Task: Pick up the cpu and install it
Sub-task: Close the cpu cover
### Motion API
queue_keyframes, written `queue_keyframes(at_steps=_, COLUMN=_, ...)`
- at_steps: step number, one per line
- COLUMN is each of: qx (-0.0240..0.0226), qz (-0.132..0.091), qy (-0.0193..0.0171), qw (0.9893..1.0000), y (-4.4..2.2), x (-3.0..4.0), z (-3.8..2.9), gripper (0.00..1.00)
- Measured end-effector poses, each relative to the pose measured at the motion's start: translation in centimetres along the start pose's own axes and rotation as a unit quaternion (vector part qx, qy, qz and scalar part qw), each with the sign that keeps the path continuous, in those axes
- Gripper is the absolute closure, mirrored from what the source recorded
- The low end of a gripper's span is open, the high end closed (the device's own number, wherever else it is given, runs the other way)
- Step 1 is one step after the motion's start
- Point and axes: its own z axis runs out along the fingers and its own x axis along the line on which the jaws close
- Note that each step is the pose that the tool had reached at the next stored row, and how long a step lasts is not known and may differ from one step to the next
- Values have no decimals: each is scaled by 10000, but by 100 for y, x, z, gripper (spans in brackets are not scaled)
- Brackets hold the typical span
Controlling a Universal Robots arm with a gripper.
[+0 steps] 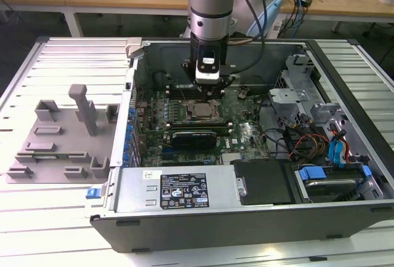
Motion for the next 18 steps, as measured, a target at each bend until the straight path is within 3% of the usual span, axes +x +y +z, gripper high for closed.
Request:
queue_keyframes(at_steps=3, qx=-12, qz=-319, qy=2, qw=9995, y=0, x=0, z=0, gripper=89)
queue_keyframes(at_steps=4, qx=-22, qz=-589, qy=5, qw=9983, y=0, x=0, z=0, gripper=89)
queue_keyframes(at_steps=6, qx=-28, qz=-753, qy=6, qw=9972, y=0, x=0, z=0, gripper=89)
queue_keyframes(at_steps=8, qx=-38, qz=-1021, qy=8, qw=9948, y=0, x=0, z=0, gripper=89)
queue_keyframes(at_steps=9, qx=-46, qz=-1237, qy=10, qw=9923, y=0, x=0, z=0, gripper=89)
queue_keyframes(at_steps=10, qx=-49, qz=-1327, qy=11, qw=9911, y=0, x=0, z=0, gripper=89)
queue_keyframes(at_steps=13, qx=-66, qz=-1782, qy=14, qw=9840, y=0, x=0, z=0, gripper=89)
queue_keyframes(at_steps=15, qx=-75, qz=-1993, qy=16, qw=9799, y=0, x=0, z=0, gripper=89)
queue_keyframes(at_steps=16, qx=-80, qz=-2137, qy=17, qw=9769, y=0, x=0, z=0, gripper=89)
queue_keyframes(at_steps=18, qx=-87, qz=-2317, qy=19, qw=9728, y=0, x=0, z=0, gripper=89)
